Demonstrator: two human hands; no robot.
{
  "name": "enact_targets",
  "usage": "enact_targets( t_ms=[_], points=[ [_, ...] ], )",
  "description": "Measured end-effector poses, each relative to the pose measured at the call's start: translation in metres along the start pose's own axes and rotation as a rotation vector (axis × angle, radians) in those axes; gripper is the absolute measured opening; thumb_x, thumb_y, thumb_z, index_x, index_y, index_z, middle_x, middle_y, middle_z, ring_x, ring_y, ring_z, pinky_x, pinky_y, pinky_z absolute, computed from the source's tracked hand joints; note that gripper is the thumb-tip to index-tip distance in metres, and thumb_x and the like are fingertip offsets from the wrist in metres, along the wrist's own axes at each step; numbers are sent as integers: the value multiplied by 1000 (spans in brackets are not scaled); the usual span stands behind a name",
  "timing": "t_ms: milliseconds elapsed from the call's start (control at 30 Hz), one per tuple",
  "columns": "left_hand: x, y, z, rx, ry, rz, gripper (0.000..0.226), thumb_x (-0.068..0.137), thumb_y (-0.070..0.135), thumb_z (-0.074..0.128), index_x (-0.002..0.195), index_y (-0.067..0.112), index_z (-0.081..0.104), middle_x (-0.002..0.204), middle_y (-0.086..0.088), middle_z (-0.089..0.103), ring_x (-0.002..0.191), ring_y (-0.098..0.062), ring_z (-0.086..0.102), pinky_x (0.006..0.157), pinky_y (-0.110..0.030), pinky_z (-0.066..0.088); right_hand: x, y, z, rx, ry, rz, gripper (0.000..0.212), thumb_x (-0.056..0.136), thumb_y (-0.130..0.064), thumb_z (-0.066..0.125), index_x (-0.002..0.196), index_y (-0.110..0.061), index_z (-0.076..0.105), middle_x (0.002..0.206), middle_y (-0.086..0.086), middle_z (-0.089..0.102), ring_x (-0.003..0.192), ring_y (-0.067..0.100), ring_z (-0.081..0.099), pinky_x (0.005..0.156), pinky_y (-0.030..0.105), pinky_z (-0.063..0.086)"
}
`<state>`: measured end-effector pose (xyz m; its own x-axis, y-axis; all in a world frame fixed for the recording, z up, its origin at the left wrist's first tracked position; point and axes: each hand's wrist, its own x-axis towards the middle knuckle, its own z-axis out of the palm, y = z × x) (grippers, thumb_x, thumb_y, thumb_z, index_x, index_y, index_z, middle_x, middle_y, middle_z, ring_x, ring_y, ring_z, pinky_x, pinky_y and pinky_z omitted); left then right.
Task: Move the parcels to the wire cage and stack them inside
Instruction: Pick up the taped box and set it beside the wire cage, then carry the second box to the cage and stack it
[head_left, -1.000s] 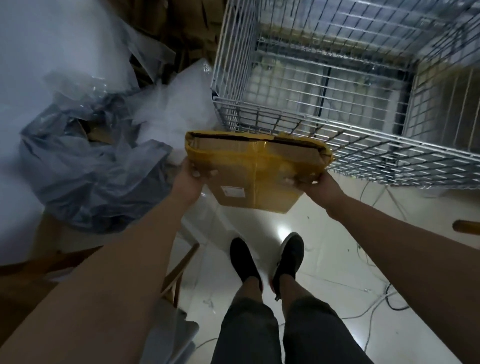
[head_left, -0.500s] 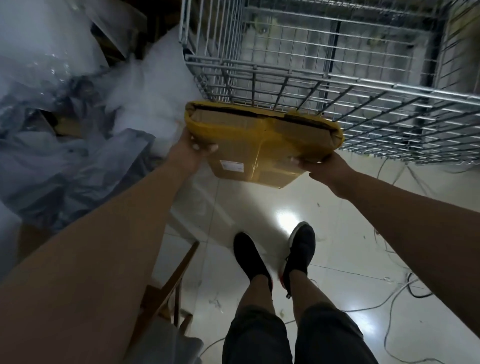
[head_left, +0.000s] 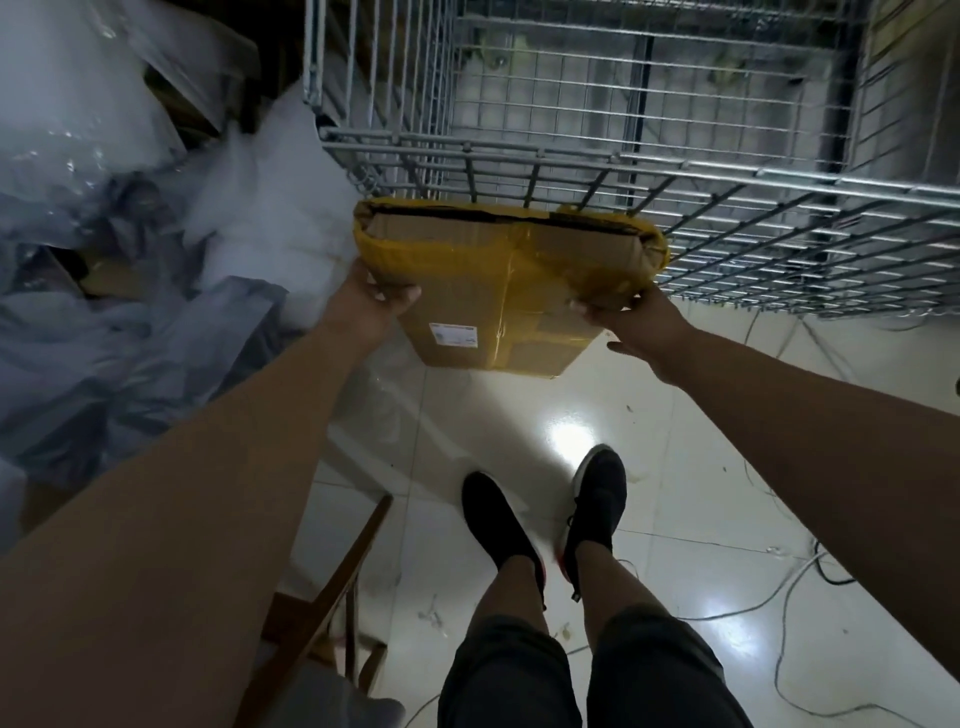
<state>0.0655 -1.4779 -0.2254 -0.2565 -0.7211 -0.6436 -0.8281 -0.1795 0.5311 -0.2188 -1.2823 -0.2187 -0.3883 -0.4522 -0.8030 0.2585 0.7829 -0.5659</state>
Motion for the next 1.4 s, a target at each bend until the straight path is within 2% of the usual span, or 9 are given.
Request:
enact_targets(
  t_ms=[67, 167, 367, 533, 700, 800, 933, 1133, 1400],
  points=[
    [-9, 4, 3, 68, 10, -98, 80, 92, 52, 73, 153, 15, 37, 147, -13, 57, 131, -36, 56, 100, -40, 45, -8, -1, 0, -36, 25, 58, 98, 79, -39, 91, 156, -19, 34, 147, 5, 52, 129, 30, 57, 101, 53, 56],
    [-34, 15, 12, 247, -85, -195, 54, 93, 50, 72, 124, 7, 63, 128, -16, 69, 108, -33, 66, 83, -35, 47, -30, -2, 0, -132, 47, 138, 99, 83, -46, 86, 157, -10, 30, 152, 15, 48, 132, 35, 54, 101, 53, 56],
    [-102, 66, 30, -100, -195, -144, 6, 93, 36, 74, 93, 31, 71, 95, 7, 77, 97, -15, 76, 90, -38, 61, -95, -20, -8, -128, -29, 137, 48, 89, -46, 80, 108, -3, 70, 107, 16, 75, 97, 29, 73, 92, 47, 62],
    [-168, 129, 18, -80, -211, 9, 17, 95, 39, 72, 105, 25, 76, 103, -1, 77, 101, -23, 73, 97, -44, 58, -181, -47, -28, -6, -45, 40, 41, 95, -36, 75, 113, 0, 70, 93, 13, 74, 81, 23, 69, 86, 41, 61],
    [-251, 191, 13, 27, -214, 239, 15, 100, 37, 64, 103, 27, 75, 97, 3, 75, 96, -22, 70, 80, -34, 53, -282, -55, -67, 101, 60, -51, 32, 99, -27, 71, 110, 3, 69, 91, 13, 73, 78, 22, 67, 75, 34, 57],
    [-295, 231, 32, 65, -224, 351, 12, 100, 30, 65, 104, 27, 76, 103, 4, 77, 99, -22, 71, 90, -36, 55, -339, -51, -97, 171, 125, -86, 28, 99, -26, 71, 109, 1, 69, 92, 13, 74, 78, 22, 68, 75, 35, 57],
    [-348, 286, 73, 84, -312, 464, 9, 95, 27, 68, 92, 35, 70, 103, 5, 77, 96, -20, 73, 93, -42, 59, -401, -34, -149, 284, 239, -122, 18, 98, -24, 72, 99, -7, 68, 89, 11, 75, 74, 20, 68, 74, 34, 57],
    [-426, 367, 156, 227, -473, 674, 6, 85, 41, 63, 83, 39, 68, 79, 21, 72, 84, -6, 71, 70, -29, 53, -469, 12, -244, 503, 446, -141, 8, 98, -17, 70, 93, -13, 65, 82, 8, 72, 68, 19, 65, 68, 30, 53],
    [-530, 437, 290, 392, -610, 832, 15, 82, 38, 65, 77, 25, 69, 70, 9, 69, 80, -23, 72, 78, -38, 56, -543, 116, -347, 728, 688, -108, 7, 99, -17, 68, 94, -12, 66, 82, 7, 73, 69, 19, 65, 68, 30, 53]
  ],
)
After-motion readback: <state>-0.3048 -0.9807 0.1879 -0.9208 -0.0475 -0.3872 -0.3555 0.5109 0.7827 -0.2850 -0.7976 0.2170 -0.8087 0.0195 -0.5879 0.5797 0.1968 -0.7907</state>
